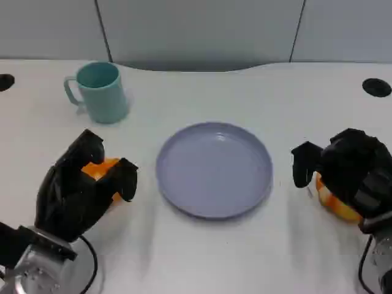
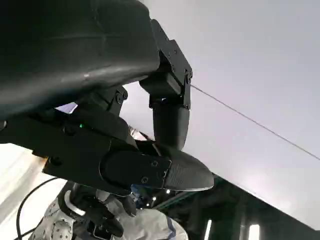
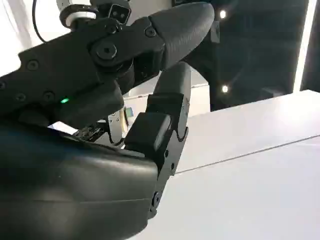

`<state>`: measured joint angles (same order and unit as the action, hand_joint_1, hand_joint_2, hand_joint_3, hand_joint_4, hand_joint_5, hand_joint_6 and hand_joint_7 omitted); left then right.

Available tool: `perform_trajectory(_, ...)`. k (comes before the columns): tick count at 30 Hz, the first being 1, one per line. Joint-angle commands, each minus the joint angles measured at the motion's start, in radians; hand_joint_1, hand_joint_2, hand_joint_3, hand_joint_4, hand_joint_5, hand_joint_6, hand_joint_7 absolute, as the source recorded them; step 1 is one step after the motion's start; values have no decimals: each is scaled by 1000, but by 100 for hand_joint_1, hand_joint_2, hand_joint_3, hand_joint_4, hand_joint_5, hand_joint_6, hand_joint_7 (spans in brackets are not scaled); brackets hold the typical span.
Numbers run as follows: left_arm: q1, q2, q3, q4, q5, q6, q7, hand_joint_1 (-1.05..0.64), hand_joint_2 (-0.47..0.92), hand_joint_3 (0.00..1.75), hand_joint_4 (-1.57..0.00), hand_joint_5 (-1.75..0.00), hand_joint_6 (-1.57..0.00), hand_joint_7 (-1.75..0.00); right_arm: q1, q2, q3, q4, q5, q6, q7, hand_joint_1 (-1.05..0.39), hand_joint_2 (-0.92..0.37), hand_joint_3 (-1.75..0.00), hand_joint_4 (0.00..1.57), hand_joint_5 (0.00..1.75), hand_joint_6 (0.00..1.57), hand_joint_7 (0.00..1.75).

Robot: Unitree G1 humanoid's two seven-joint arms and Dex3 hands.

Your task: Grasp the bread from the table and place it into the plate.

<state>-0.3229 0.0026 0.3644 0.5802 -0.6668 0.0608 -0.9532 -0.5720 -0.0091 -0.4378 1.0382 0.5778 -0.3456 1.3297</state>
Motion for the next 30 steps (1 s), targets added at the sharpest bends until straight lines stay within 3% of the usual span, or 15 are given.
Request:
perform_trajectory(1, -6, 14, 1, 5, -4, 4, 2, -86, 92, 21, -83, -175, -57, -167, -6, -18, 0, -5, -2, 12, -27, -53, -87, 0, 69, 143, 105, 42)
perform_trajectory(13, -10, 16, 5, 13, -10, 12, -1, -85, 92, 20, -82, -175, -58, -162, -13, -18, 0, 6, 1, 15, -18, -53, -88, 0, 70, 140, 105, 39)
perform_trajectory(20, -9, 21, 5, 12, -8, 10, -10, -85, 92, 19, -82, -175, -60, -157, -18, -10, -6, 17, 1, -9, -15, -55, -89, 0, 68, 148, 106, 39)
perform_trajectory(23, 23, 10, -29, -36, 119, -238, 24, -83, 92, 30, -76, -175, -53, -164, -21, -7, -8, 23, 3, -11, -11, -53, -89, 0, 68, 146, 105, 38)
perform_trajectory(24, 33, 9, -44, -61, 167, -330, 33, -82, 92, 25, -70, -175, -50, -163, -19, -6, -7, 22, -2, -18, -20, -54, -89, 0, 68, 145, 105, 38)
perform_trajectory(27, 55, 6, -73, -112, 286, -602, 72, -77, 92, 6, -56, -163, -55, -137, -12, -7, -1, 10, -12, -19, -46, -56, -88, 0, 69, 143, 106, 38)
perform_trajectory(28, 59, 4, -77, -116, 301, -653, 82, -74, 89, 3, -57, -148, -60, -122, -11, -7, 0, 8, -13, -17, -49, -56, -88, 0, 69, 143, 107, 39)
perform_trajectory(30, 60, 5, -88, -110, 310, -700, 97, -72, 87, 1, -58, -139, -64, -112, -11, -7, 1, 6, -14, -16, -51, -56, -88, 0, 69, 143, 107, 39)
